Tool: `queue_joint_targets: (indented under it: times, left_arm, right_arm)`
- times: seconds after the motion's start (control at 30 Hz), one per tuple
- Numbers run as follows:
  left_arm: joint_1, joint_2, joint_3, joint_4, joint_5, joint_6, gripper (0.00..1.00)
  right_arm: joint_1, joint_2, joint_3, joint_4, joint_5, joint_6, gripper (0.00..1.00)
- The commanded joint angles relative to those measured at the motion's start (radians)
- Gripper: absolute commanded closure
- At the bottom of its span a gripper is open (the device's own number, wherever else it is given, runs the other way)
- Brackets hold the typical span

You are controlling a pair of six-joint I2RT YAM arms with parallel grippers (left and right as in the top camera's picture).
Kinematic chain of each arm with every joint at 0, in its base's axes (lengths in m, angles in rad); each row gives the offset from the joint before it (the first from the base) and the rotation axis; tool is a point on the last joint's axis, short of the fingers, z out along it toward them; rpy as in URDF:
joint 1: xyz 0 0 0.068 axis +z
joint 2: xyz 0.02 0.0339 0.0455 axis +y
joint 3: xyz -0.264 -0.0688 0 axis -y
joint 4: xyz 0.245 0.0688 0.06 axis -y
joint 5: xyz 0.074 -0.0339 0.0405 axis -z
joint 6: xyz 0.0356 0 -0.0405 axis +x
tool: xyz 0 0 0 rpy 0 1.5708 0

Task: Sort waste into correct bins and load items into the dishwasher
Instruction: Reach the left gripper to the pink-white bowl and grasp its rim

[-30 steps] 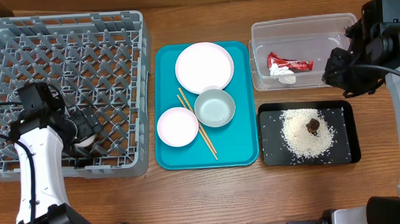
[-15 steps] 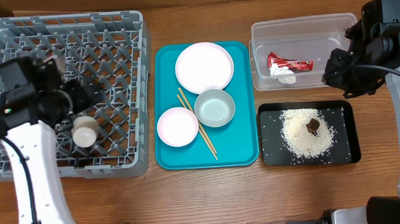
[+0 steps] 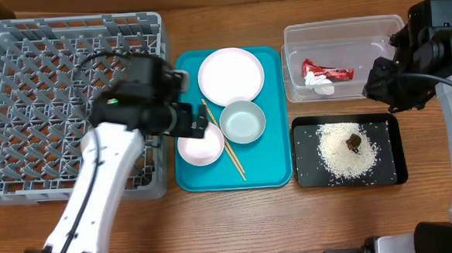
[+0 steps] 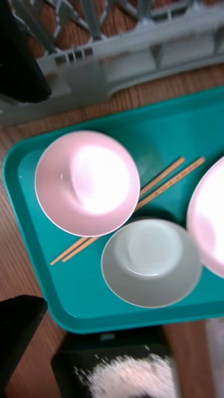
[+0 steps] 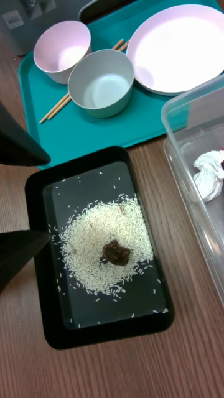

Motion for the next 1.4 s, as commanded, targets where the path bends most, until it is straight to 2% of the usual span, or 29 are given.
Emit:
queue_joint_targets:
  times: [0.0, 0.1, 0.2, 0.43, 0.57, 0.67, 0.77, 0.87, 0.93, 1.03, 1.37]
  left_arm:
    - [-0.094, 0.069, 0.013, -0.003, -0.112, 0.016, 0.0]
    - [-0.161, 0.142, 0.013, -0.011, -0.164, 0.015, 0.01]
    - [-0.205, 0.216, 0.013, -0.022, -0.174, 0.015, 0.1]
    - [-0.26, 0.378, 0.013, -0.025, -0.173, 0.004, 0.15]
    - [-0.274, 0.427, 0.013, -0.033, -0.177, 0.004, 0.26]
    - [-0.275, 0.448, 0.013, -0.029, -0.178, 0.004, 0.39]
    - [-0.274, 0.472, 0.013, -0.033, -0.187, 0.004, 0.6]
    - [-0.275, 0.483, 0.013, -0.041, -0.184, 0.003, 0.66]
    - [-0.274, 0.483, 0.013, -0.043, -0.185, 0.004, 0.74]
    - [-0.274, 0.483, 0.016, -0.041, -0.185, 0.004, 0.96]
    - [-0.245, 0.372, 0.096, -0.068, -0.193, -0.037, 0.96]
  right_arm:
    - [-0.001, -0.002, 0.006, 0.009, 0.006, -0.004, 0.63]
    - [-0.001, -0.002, 0.006, 0.004, 0.006, -0.004, 0.63]
    - [-0.001, -0.002, 0.006, 0.002, 0.006, -0.004, 0.63]
    - [-0.001, -0.002, 0.006, 0.003, 0.006, -0.004, 0.61]
    - [-0.001, -0.002, 0.006, 0.004, 0.006, -0.004, 0.61]
    - [-0.001, -0.002, 0.006, 0.004, 0.006, -0.004, 0.61]
    - [-0.001, -0.002, 0.006, 0.004, 0.006, -0.004, 0.61]
    - [-0.001, -0.002, 0.006, 0.001, 0.006, -0.004, 0.61]
    - [-0.001, -0.002, 0.006, 0.0, 0.006, -0.004, 0.61]
    - [-0.001, -0.002, 0.006, 0.0, 0.006, -0.004, 0.61]
    - [-0.001, -0.002, 0.006, -0.008, 0.006, -0.004, 0.61]
